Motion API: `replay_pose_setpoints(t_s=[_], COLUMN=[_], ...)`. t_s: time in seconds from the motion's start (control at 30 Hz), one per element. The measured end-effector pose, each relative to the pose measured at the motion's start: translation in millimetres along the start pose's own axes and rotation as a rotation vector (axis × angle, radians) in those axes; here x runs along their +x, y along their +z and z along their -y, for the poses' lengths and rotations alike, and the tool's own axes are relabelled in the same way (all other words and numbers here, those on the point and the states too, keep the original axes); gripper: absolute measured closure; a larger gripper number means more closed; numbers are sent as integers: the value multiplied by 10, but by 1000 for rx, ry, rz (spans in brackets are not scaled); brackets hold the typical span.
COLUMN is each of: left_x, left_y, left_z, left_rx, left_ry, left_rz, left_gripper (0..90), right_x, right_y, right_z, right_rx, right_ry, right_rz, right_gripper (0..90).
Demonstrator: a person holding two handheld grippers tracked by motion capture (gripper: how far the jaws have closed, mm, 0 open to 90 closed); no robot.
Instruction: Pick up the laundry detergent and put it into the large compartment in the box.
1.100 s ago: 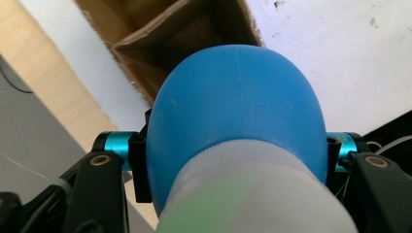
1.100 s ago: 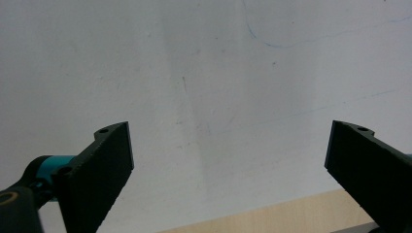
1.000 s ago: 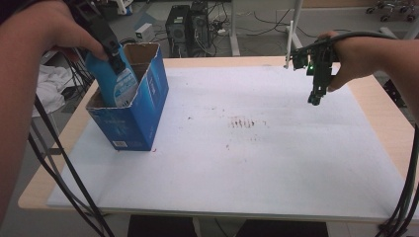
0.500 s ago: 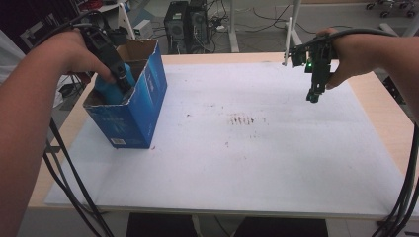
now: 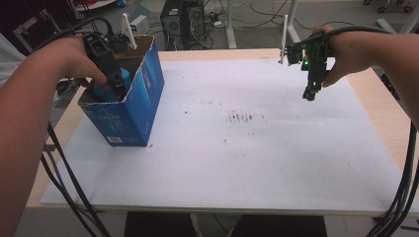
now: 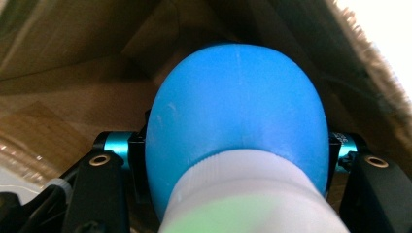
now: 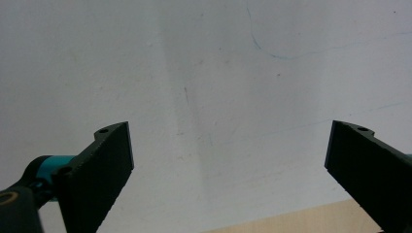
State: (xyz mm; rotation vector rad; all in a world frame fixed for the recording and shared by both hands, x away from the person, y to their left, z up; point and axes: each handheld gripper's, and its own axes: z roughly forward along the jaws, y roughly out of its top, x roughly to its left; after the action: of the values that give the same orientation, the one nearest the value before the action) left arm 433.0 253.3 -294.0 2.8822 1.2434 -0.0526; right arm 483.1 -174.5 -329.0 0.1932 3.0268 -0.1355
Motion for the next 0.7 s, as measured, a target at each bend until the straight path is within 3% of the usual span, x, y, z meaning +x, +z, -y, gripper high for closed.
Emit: replay_pose_setpoints(t_s=[0.1,0.7], left_x=[5,-30], left_y=[8,8], left_z=[8,13], left_rx=[-23,-22], left_ry=[-5,-4], left_rz=[4,5], left_gripper=[385,378], right_x=[-4,19], right_y=[5,5], right_z=[-7,-62], right_rx=[1,-1], right_ry=[-1,-8], right_rz=[-1,-4], right_gripper=[26,26])
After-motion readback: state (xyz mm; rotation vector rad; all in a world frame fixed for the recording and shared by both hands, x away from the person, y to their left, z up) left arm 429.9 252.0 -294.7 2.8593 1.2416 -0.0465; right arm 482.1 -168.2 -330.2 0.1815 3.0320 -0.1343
